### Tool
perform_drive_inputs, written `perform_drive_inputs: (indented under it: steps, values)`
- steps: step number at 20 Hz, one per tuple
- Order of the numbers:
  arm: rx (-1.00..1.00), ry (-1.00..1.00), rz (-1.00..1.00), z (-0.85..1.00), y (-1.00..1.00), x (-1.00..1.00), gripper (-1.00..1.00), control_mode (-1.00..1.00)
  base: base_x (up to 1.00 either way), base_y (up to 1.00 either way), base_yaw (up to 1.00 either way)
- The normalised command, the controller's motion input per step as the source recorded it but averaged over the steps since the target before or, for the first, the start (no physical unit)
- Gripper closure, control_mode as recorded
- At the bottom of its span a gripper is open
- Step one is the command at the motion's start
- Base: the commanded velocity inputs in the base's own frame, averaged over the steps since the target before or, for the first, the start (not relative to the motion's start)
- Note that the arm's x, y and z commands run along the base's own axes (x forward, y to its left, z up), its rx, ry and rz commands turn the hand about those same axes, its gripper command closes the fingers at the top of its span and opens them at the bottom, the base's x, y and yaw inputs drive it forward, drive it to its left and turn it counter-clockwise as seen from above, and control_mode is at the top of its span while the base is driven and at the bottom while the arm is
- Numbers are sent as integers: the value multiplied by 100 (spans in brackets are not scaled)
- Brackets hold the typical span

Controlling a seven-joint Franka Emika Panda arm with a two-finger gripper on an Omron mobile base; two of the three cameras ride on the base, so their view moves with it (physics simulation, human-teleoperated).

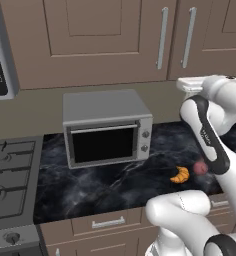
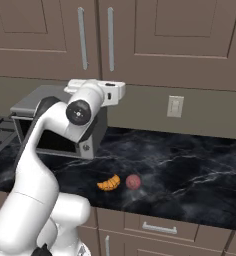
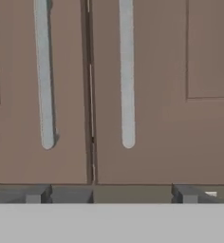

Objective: Pick the pan from the cabinet and place it on the stove. Then turn on the stove burner for the pan.

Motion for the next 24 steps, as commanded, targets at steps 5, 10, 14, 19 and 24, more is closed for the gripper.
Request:
perform_drive_inputs:
  steps: [5,10,14,19,24]
  values:
    - [7,-4,0,13,-4,32,-100,-100,0,0,0]
    - [4,-5,0,26,-4,25,-100,-100,0,0,0]
    - [3,-4,1,31,-1,15,-100,-100,0,0,0]
    - [0,-9,1,30,-11,3,-100,-100,0,0,0]
    - [0,-15,1,24,-25,2,-100,-100,0,0,0]
